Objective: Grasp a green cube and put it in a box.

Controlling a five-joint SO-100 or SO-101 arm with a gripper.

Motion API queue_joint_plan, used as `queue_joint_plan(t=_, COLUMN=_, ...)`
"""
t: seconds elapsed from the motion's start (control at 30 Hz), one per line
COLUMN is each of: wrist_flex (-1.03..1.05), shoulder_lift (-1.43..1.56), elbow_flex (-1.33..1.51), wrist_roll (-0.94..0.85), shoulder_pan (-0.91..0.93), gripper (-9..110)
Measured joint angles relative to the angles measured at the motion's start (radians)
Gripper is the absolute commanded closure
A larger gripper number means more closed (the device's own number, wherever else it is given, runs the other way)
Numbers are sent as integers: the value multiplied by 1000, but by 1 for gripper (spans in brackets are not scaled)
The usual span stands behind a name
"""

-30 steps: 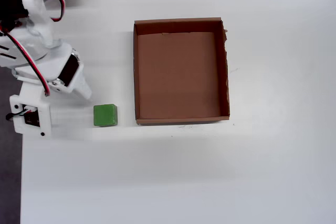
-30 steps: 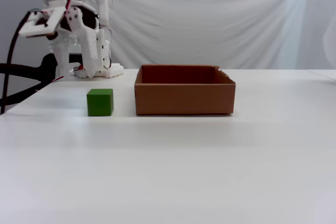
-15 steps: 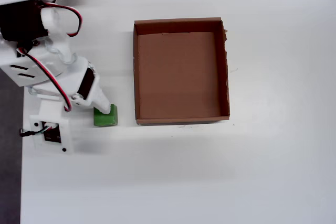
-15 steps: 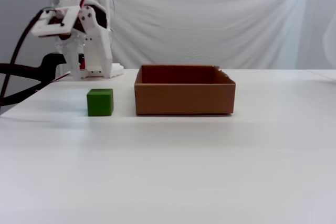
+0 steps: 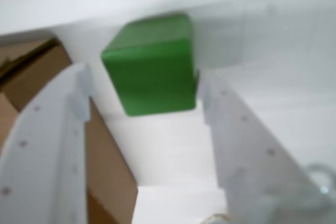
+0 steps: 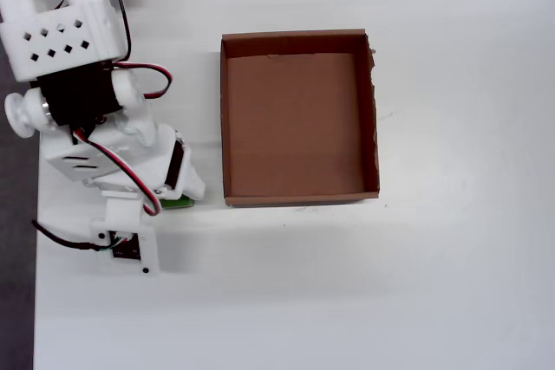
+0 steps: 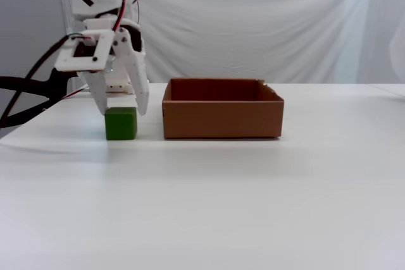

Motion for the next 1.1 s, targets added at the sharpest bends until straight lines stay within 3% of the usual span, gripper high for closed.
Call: queue_joint_plan(t=1.1, wrist_flex=-6, shoulder_lift=-15, elbow_flex=18, wrist_roll=-18, shoulder_pan=-8, gripper=85)
